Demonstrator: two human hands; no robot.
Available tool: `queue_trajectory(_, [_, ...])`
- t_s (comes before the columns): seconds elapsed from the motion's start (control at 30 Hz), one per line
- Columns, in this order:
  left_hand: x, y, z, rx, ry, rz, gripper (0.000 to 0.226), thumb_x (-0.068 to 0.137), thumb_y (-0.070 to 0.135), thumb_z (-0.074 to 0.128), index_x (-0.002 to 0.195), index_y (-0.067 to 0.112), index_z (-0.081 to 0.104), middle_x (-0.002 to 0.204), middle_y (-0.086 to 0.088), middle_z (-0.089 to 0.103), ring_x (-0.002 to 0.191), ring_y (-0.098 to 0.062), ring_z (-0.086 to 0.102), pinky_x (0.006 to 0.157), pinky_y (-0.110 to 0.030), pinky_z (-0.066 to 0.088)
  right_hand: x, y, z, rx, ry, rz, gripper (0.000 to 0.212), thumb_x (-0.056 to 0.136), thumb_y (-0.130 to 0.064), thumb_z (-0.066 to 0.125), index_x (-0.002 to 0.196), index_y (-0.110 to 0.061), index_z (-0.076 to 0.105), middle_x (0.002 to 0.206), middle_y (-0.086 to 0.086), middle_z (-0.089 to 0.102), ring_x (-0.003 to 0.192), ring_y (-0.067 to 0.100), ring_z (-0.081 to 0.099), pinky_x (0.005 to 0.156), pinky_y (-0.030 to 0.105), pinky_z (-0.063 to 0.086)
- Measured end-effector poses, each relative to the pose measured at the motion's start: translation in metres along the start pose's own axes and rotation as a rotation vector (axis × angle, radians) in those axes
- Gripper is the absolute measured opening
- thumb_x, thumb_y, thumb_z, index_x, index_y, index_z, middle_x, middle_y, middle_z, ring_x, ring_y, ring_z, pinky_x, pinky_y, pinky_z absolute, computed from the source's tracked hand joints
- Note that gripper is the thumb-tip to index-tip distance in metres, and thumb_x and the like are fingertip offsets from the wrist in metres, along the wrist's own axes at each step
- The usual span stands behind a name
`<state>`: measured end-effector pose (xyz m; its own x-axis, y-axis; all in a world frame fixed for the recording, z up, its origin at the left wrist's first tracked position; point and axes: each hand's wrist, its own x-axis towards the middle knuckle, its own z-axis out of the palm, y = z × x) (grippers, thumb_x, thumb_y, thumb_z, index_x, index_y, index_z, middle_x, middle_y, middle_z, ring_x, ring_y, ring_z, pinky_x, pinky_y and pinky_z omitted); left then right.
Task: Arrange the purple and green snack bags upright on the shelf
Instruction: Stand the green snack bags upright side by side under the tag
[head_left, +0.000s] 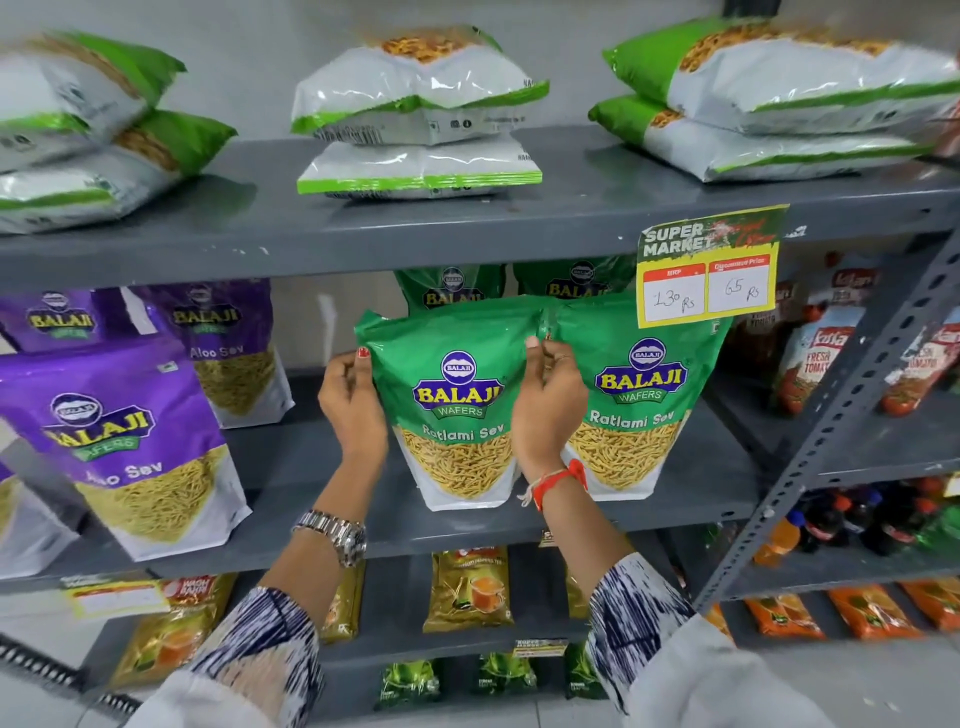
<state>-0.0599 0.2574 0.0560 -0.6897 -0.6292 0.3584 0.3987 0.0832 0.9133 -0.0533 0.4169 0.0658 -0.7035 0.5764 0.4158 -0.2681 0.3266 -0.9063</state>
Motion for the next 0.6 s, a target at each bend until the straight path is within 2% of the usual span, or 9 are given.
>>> queue_trajectory(0.13, [0.006,-0.003,-0.004,0.071,0.038,0.002,0.013,0.091,0.017,0.048,0.089,0.007,0.056,0.068,0.008,0.052,0.062,-0.003,0.044,0.057,-0.011,0.038,0.003,0.000,-0.002,0.096,0.027,0.063,0.026,0.088,-0.032,0.060,0.085,-0.008,0.070,0.067,-0.001,0.062,0.056,0.011,0.053,0.046,0.023,0.036])
queue_trajectory(0.2, [0.010,-0.005,-0.006,0.071,0.052,-0.019,0.018,0.090,0.017,0.049,0.092,0.001,0.058,0.069,0.008,0.054,0.064,-0.003,0.046,0.062,-0.015,0.040,0.003,0.002,-0.001,0.134,0.037,0.081,0.026,0.087,-0.032,0.062,0.083,-0.008,0.071,0.067,0.000,0.064,0.054,0.003,0.051,0.046,0.011,0.035])
queue_trajectory(0.27, [0.011,-0.005,-0.007,0.069,0.053,-0.035,0.013,0.089,0.017,0.051,0.090,0.006,0.058,0.070,0.008,0.054,0.066,-0.003,0.047,0.063,-0.015,0.041,0.002,0.001,-0.001,0.174,0.043,0.091,0.024,0.086,-0.031,0.063,0.084,-0.008,0.071,0.069,0.000,0.066,0.055,0.001,0.053,0.048,0.010,0.037])
queue_trajectory(0.43, [0.008,-0.004,-0.008,0.014,0.025,-0.051,0.014,0.089,0.017,0.050,0.089,0.006,0.059,0.072,0.006,0.055,0.067,-0.004,0.047,0.064,-0.016,0.041,-0.006,0.002,-0.001,0.238,0.013,0.096,0.022,0.090,-0.028,0.058,0.091,-0.008,0.067,0.069,0.000,0.065,0.053,0.016,0.059,0.050,0.039,0.051])
queue_trajectory(0.53, [0.000,-0.013,-0.014,-0.023,-0.104,-0.121,0.015,0.092,0.023,0.046,0.080,0.024,0.055,0.077,0.004,0.056,0.070,-0.008,0.048,0.068,-0.028,0.042,-0.020,0.014,-0.004,0.251,-0.066,0.102,0.022,0.092,-0.026,0.054,0.104,-0.010,0.063,0.074,-0.008,0.064,0.057,0.019,0.062,0.056,0.040,0.054])
queue_trajectory(0.6, [-0.010,-0.025,-0.019,0.003,-0.234,-0.247,0.016,0.093,0.031,0.042,0.083,0.028,0.055,0.087,0.002,0.060,0.078,-0.011,0.055,0.079,-0.033,0.046,-0.035,0.030,-0.004,0.176,-0.135,0.136,0.029,0.092,-0.035,0.052,0.112,-0.015,0.059,0.084,-0.003,0.069,0.066,0.024,0.067,0.063,0.043,0.057])
